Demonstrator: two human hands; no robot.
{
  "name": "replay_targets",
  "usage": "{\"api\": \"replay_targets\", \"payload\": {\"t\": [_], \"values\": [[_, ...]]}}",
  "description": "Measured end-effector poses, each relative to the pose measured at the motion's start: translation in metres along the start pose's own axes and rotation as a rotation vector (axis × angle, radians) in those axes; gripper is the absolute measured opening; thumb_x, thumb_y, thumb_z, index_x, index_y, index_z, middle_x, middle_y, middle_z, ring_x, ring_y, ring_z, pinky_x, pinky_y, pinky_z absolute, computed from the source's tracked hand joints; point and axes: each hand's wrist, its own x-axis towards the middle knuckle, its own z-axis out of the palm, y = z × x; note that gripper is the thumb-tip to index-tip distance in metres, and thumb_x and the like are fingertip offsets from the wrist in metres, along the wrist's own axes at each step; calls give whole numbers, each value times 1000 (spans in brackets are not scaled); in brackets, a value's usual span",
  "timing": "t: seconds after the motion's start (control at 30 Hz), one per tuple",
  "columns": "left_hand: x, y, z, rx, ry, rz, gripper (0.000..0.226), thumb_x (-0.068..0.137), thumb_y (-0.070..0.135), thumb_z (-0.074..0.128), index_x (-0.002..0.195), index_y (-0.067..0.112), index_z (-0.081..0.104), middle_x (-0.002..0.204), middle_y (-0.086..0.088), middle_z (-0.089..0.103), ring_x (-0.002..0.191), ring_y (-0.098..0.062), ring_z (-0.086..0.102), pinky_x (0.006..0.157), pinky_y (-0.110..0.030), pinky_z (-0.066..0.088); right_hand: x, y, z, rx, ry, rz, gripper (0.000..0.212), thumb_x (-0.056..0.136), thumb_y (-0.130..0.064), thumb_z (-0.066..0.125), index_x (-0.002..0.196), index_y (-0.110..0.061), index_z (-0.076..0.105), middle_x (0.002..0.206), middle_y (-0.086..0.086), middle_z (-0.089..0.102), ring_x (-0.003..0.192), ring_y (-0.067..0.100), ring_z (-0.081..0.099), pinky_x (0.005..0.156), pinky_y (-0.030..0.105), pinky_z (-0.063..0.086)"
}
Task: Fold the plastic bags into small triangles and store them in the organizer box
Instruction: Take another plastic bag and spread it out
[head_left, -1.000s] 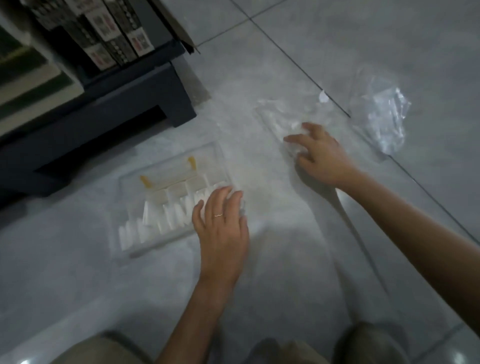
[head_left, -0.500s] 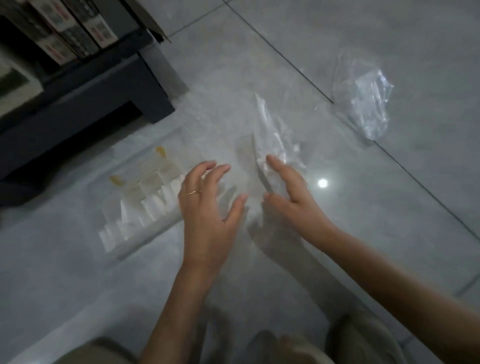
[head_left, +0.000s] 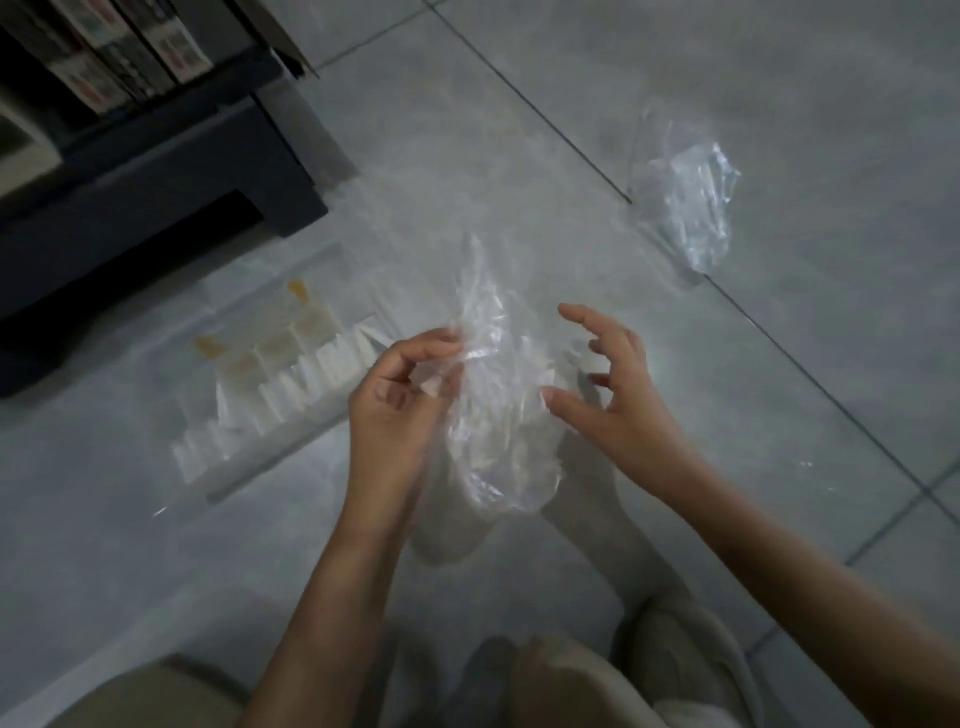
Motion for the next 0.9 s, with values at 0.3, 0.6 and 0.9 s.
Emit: {"api": "replay_targets", "payload": {"t": [0.3, 0.6, 0.9], "values": [[-13, 0, -3, -12, 47, 48, 4, 93, 15, 59, 91, 15, 63, 111, 7, 67, 104, -8, 62, 87, -21, 48, -8, -18, -8, 280, 172, 41, 25, 87, 4, 63, 82, -20, 65, 65, -14, 68, 64, -4, 63, 66, 9, 48], [-13, 22, -20, -155, 184, 195, 21, 97, 14, 46, 76, 17, 44, 84, 12, 63, 82, -2, 55, 79, -16, 42, -18, -20, -32, 260, 263, 188, 15, 92, -8, 60, 85, -21, 63, 74, -13, 66, 71, 3, 58, 71, 20, 44], [-40, 33, 11, 138, 135, 301, 24, 97, 5, 51, 79, 21, 52, 67, 19, 55, 64, 4, 50, 64, -12, 41, -49, -57, 0, -211, 142, -376, 34, 88, -36, 65, 119, -26, 55, 117, -12, 57, 113, 4, 52, 99, 14, 35]]}}
